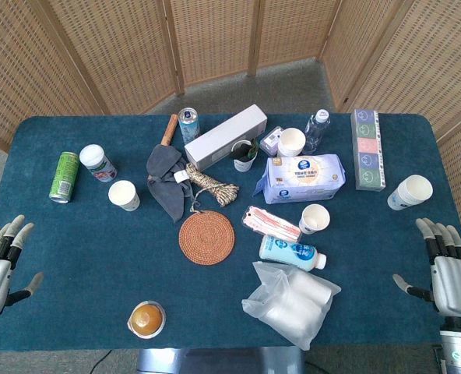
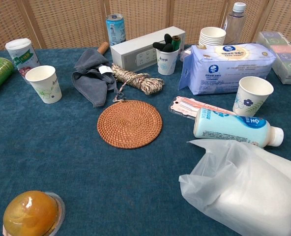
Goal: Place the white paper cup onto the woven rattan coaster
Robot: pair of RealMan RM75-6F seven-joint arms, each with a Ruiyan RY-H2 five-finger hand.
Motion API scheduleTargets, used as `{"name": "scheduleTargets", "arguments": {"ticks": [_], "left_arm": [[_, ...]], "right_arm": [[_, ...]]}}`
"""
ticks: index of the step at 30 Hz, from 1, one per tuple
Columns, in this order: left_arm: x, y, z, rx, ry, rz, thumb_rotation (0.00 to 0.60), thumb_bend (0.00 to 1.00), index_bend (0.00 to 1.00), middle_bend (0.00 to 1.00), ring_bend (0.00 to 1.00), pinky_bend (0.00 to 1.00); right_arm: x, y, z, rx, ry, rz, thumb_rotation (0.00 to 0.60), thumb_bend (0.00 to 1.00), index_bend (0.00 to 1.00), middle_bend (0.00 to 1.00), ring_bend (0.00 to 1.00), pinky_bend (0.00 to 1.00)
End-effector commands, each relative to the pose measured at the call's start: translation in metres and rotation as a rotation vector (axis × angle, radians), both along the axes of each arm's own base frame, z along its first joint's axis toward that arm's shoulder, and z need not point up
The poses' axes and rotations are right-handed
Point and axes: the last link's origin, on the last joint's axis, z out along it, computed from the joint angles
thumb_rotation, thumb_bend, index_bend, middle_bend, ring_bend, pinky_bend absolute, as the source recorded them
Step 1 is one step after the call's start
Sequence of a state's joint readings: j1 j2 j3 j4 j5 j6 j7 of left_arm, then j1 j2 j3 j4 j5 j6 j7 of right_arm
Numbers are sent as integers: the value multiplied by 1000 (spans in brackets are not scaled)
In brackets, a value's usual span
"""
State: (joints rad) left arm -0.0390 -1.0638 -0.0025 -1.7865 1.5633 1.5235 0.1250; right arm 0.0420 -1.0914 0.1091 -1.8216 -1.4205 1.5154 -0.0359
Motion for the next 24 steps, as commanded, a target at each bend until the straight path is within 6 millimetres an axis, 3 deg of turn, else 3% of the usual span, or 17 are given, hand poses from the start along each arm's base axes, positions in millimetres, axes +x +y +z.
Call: {"name": "scheduleTargets", "arguments": {"ticks": [1, 12, 18, 24], "left_arm": [[1, -1, 0, 2, 2, -4, 600, 345, 0, 0, 0, 0], [-1, 9, 0, 10, -11, -24, 600, 346, 0, 0, 0, 0], [-7, 43, 4, 1, -16, -34, 600, 346, 0, 0, 0, 0], [2, 95, 8, -56, 32, -49, 600, 345, 0, 0, 0, 0]], "right_arm": [[0, 1, 1, 0, -5, 0, 600, 104, 0, 0, 0, 0], [-1, 0, 4, -6, -9, -5, 600, 104, 0, 0, 0, 0], [-1, -1, 5, -5, -16, -3, 600, 102, 0, 0, 0, 0], [-3, -2, 5, 2, -20, -14, 600, 104, 0, 0, 0, 0]]}}
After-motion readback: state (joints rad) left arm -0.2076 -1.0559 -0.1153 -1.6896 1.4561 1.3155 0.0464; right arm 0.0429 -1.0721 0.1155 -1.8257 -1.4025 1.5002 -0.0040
